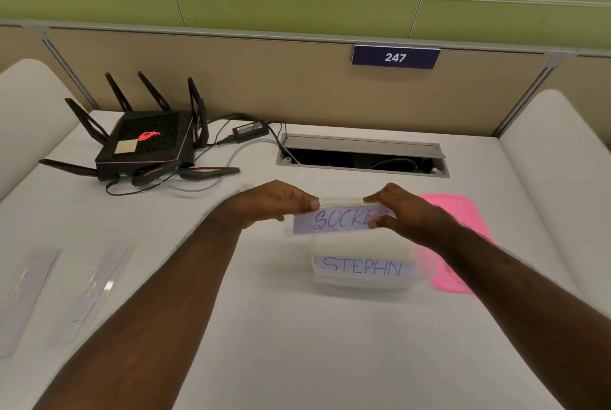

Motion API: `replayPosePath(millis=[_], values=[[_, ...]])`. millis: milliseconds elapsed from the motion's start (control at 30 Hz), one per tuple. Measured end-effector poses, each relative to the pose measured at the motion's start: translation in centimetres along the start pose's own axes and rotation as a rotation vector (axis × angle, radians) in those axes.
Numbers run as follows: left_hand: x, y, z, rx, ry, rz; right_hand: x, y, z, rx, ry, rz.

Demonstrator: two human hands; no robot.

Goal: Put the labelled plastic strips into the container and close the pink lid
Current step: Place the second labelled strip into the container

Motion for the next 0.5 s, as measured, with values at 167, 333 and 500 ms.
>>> replayPosePath(millis=[167,333,500], values=[[-2.5,3.1,-1.9,-0.121,0.451,-0.075,0.8,-1.2,-3.7,-0.098,-0.001,-0.046],[-5.4,4.8,-1.4,-0.148,0.773,-0.132,-0.3,-1.5,-6.7,-0.207,-0.002,-0.036],[-7.7,5.8,-1.2,-0.157,1.151,-0.212,-2.0,-1.4,-7.7,-0.158,-0.521,-0.094]])
Point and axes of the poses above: each hand's wrist, its own y-axis towards the middle knuckle, its own x-axis out of the back of the hand, z = x × y, the point moved 8 cm from there along y, towards the middle knuckle, and after that the axes turned 6 degrees about -x, right-handed, at the moved point
